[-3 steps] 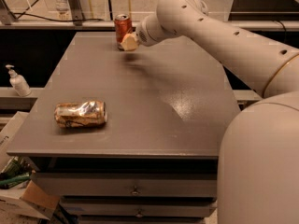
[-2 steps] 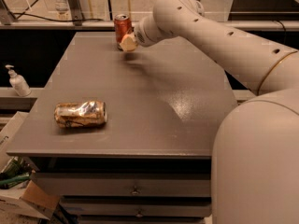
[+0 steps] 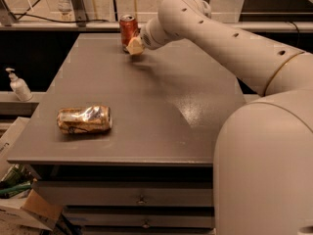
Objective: Move orange near coke can
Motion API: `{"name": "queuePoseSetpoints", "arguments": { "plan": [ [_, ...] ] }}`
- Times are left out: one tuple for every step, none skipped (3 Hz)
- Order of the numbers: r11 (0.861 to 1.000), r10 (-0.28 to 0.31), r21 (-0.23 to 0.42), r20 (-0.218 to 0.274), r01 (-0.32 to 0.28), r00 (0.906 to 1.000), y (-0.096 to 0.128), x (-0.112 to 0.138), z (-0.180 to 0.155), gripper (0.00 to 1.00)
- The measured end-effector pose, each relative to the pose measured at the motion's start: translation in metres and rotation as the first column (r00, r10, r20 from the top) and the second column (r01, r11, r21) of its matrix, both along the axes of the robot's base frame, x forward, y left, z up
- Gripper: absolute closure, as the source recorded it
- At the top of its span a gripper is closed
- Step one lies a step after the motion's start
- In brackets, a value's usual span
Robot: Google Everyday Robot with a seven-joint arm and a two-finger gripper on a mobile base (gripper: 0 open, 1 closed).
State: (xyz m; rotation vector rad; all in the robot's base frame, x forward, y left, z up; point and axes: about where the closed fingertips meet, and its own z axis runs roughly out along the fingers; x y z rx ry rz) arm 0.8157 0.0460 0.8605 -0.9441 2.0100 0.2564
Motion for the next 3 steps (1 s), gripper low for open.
{"name": "queuePoseSetpoints", "arguments": {
  "plan": [
    [1.0, -0.006, -0.004, -0.006, 0.006, 1.0, -0.0024, 0.0009, -0.0021, 0.41],
    [1.0, -0.008, -0.008, -0.008, 0.008, 0.9999, -0.0046, 0.001, -0.0019, 0.17],
    [1.0, -0.008, -0.01, -0.011, 0.008, 0.9999, -0.0068, 0.0009, -0.0007, 0.0]
  ]
}}
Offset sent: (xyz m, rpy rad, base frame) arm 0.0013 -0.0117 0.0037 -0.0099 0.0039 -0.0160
